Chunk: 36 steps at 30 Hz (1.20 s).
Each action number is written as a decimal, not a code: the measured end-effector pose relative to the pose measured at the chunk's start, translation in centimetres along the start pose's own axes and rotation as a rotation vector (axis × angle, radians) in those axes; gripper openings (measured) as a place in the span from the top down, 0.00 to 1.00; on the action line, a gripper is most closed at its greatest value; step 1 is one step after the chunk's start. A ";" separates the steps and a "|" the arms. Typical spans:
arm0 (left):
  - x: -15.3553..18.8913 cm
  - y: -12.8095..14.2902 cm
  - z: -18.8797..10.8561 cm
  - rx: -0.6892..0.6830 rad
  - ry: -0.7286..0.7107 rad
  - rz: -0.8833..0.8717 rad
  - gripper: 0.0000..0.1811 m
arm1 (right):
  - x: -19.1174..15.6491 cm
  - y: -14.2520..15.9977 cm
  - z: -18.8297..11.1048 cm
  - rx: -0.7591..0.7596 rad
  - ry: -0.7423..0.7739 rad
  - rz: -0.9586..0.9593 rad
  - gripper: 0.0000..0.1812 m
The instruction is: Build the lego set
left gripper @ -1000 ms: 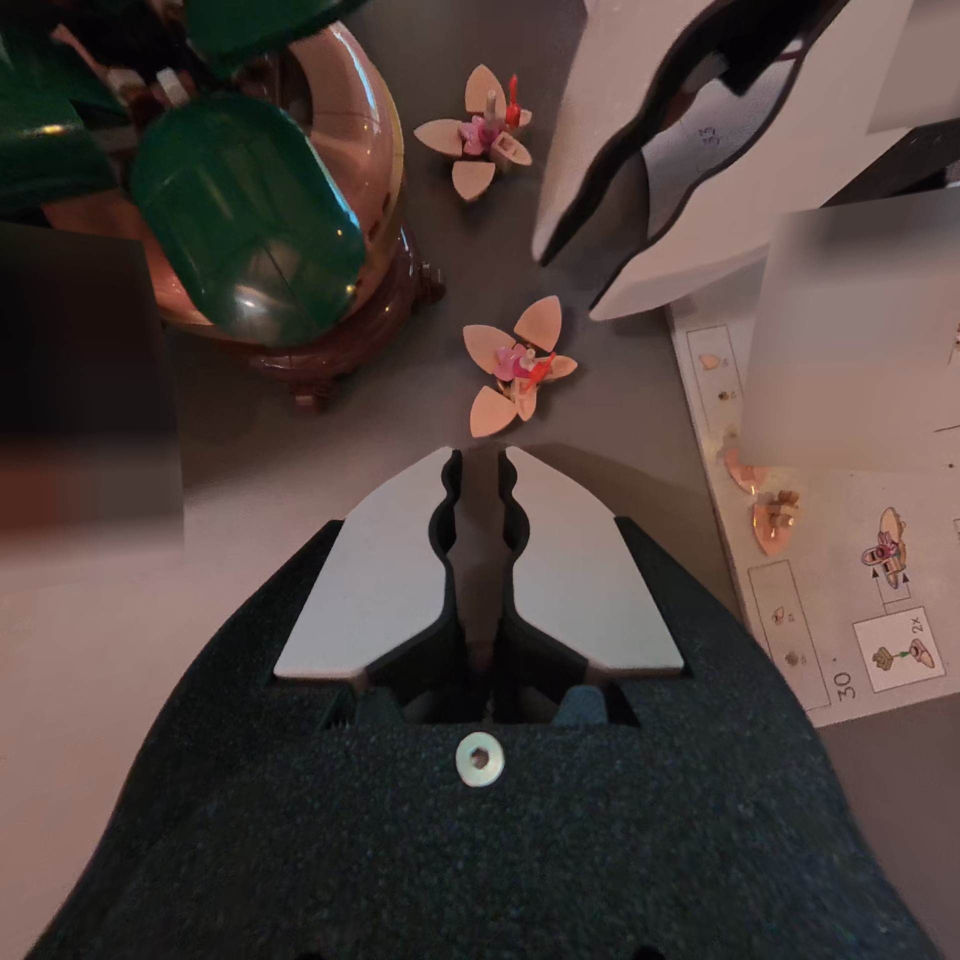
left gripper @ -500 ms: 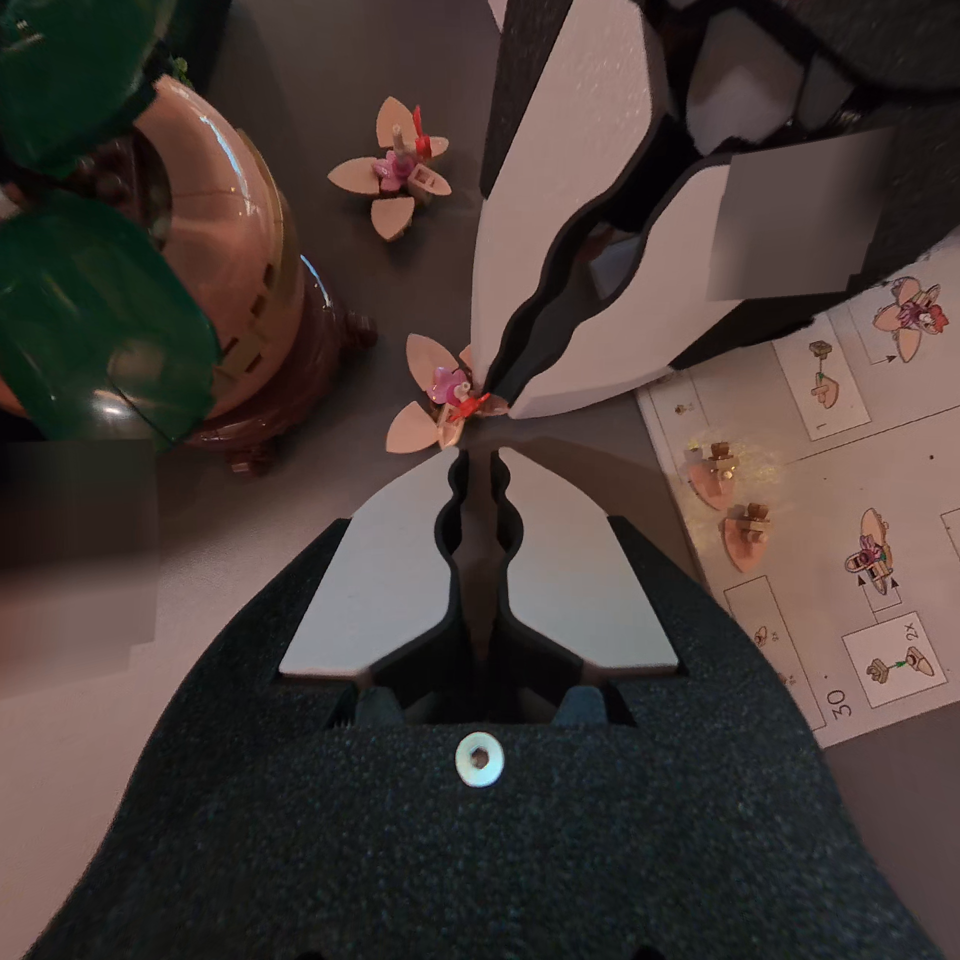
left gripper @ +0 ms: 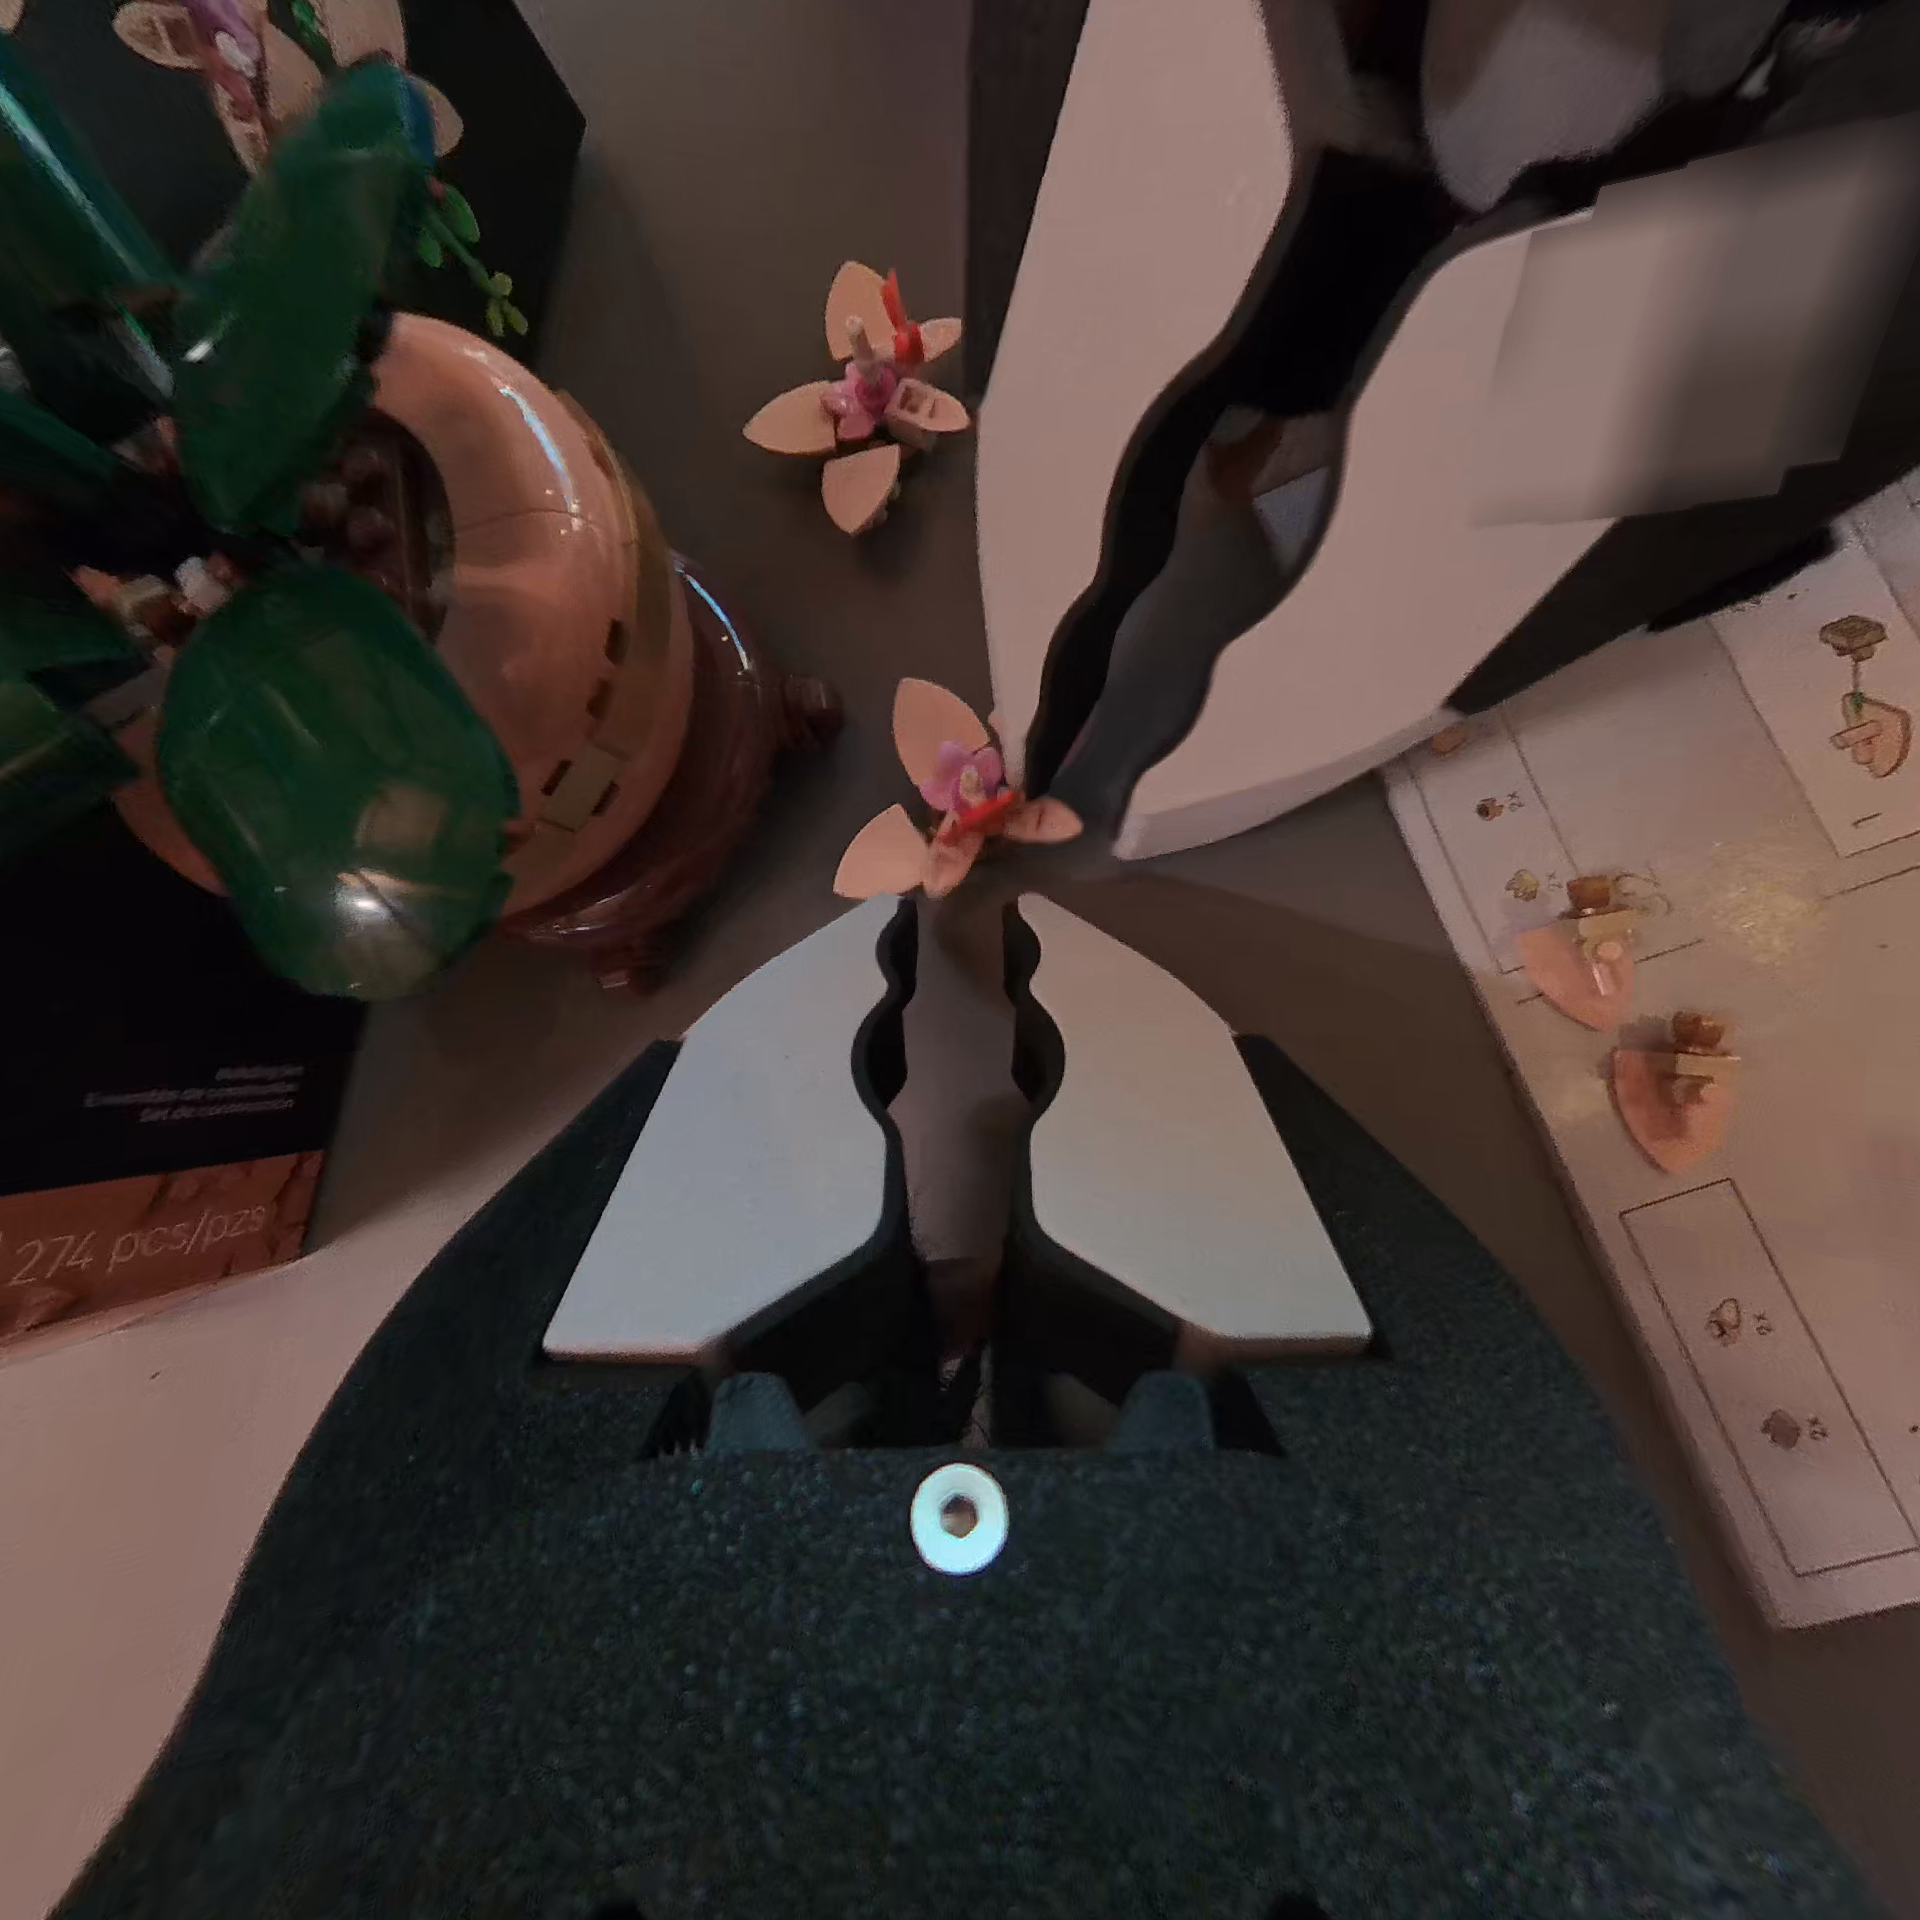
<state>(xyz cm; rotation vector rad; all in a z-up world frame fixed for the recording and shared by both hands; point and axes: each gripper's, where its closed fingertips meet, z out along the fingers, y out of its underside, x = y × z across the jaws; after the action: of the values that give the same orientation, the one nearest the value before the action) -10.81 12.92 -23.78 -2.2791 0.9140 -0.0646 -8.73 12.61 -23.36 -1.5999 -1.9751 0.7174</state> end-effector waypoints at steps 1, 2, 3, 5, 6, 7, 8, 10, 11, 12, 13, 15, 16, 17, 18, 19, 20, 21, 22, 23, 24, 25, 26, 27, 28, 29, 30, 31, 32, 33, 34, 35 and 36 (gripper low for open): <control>-0.2 -0.1 -0.2 0.006 -0.007 0.005 0.91 | 0.1 -0.2 -0.3 0.009 0.007 -0.016 0.90; -0.2 -0.2 -0.3 0.022 -0.009 0.020 0.91 | 0.3 -0.4 -0.7 0.015 0.021 -0.050 0.86; -0.2 -0.4 -0.3 0.036 -0.010 0.036 0.91 | 0.6 -0.5 -0.9 0.019 0.033 -0.104 0.83; -0.1 -0.4 -0.2 0.033 -0.006 0.069 0.90 | 1.3 -0.5 -1.0 0.011 0.067 -0.232 0.76; 0.1 -0.4 -0.1 0.029 -0.002 0.084 0.90 | 1.6 -0.4 -0.8 -0.005 0.073 -0.285 0.75; 0.1 -0.5 0.0 0.027 -0.003 0.093 0.90 | 1.9 -0.2 -0.5 -0.018 0.075 -0.319 0.74; 0.2 -0.5 0.1 0.030 -0.002 0.100 0.90 | 1.9 0.0 -0.2 -0.027 0.060 -0.343 0.73; 0.2 -0.8 0.3 0.040 -0.004 0.104 0.90 | 1.8 0.1 0.5 -0.024 0.019 -0.353 0.75; 0.2 -0.8 0.4 0.042 0.001 0.103 0.90 | 1.7 0.0 0.7 -0.010 0.004 -0.338 0.77; 0.3 -0.9 0.4 0.045 0.005 0.100 0.91 | 1.8 0.0 0.8 -0.013 -0.004 -0.320 0.80; 0.3 -1.0 0.4 0.051 0.006 0.097 0.91 | 1.7 0.1 0.9 -0.013 -0.019 -0.303 0.83; 0.3 -0.9 0.4 0.045 0.007 0.095 0.91 | 1.7 0.0 1.0 -0.001 -0.019 -0.291 0.83; 0.3 -0.9 0.4 0.044 0.009 0.088 0.91 | 1.7 0.0 1.0 0.002 -0.015 -0.293 0.83; 0.3 -0.9 0.4 0.043 0.010 0.079 0.91 | 1.7 0.0 1.0 0.005 -0.011 -0.288 0.84; 0.3 -0.9 0.4 0.041 0.010 0.070 0.91 | 1.7 0.0 1.0 0.008 -0.009 -0.282 0.84; 0.2 -1.0 0.4 0.038 0.010 0.060 0.92 | 1.7 0.0 1.0 0.010 -0.005 -0.278 0.84; 0.2 -1.0 0.4 0.035 0.009 0.051 0.92 | 1.7 0.0 1.0 0.012 -0.002 -0.271 0.84; 0.2 -0.9 0.4 0.029 0.008 0.044 0.92 | 1.7 0.0 1.0 0.012 0.001 -0.265 0.84; 0.2 -0.9 0.4 0.021 0.005 0.041 0.92 | 1.6 0.0 1.0 0.012 0.003 -0.263 0.84; 0.2 -0.9 0.3 0.011 0.001 0.040 0.92 | 1.6 0.0 1.0 0.013 0.004 -0.260 0.84; 0.3 -0.9 0.3 -0.001 -0.002 0.038 0.92 | 1.6 0.0 1.0 0.014 0.005 -0.255 0.84; 0.3 -0.8 0.3 -0.011 -0.005 0.035 0.92 | 1.5 0.0 1.0 0.014 0.006 -0.253 0.84; 0.3 -0.8 0.3 -0.019 -0.007 0.029 0.92 | 1.5 0.0 1.0 0.015 0.006 -0.252 0.84; 0.3 -0.8 0.3 -0.025 -0.006 0.021 0.92 | 1.5 0.0 1.0 0.016 0.007 -0.250 0.84; 0.3 -0.8 0.3 -0.029 -0.006 0.008 0.92 | 1.5 0.0 1.0 0.018 0.007 -0.243 0.84; 0.3 -0.8 0.2 -0.032 -0.004 -0.009 0.92 | 1.5 0.0 1.0 0.021 0.007 -0.241 0.84; 0.3 -0.8 0.2 -0.035 -0.003 -0.024 0.92 | 1.5 0.0 1.0 0.024 0.009 -0.236 0.84; 0.3 -0.7 0.2 -0.038 -0.004 -0.039 0.93 | 1.5 0.0 1.0 0.026 0.009 -0.229 0.85; 0.3 -0.7 0.2 -0.043 -0.007 -0.047 0.93 | 1.4 0.0 1.0 0.027 0.012 -0.229 0.85; 0.2 -0.7 0.2 -0.046 -0.010 -0.050 0.93 | 1.4 0.0 1.0 0.028 0.015 -0.229 0.85; 0.2 -0.7 0.3 -0.048 -0.012 -0.053 0.93 | 1.4 0.0 1.0 0.029 0.017 -0.228 0.85; 0.3 -0.7 0.3 -0.050 -0.011 -0.055 0.93 | 1.4 0.0 1.0 0.031 0.017 -0.224 0.85; 0.3 -0.7 0.3 -0.051 -0.009 -0.061 0.93 | 1.4 0.0 1.0 0.034 0.017 -0.223 0.85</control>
<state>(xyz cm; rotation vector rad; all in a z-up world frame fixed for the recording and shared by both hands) -10.08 13.25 -23.61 -2.3527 0.8502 -0.0585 -9.71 13.93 -24.05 -1.3347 -2.0761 0.6433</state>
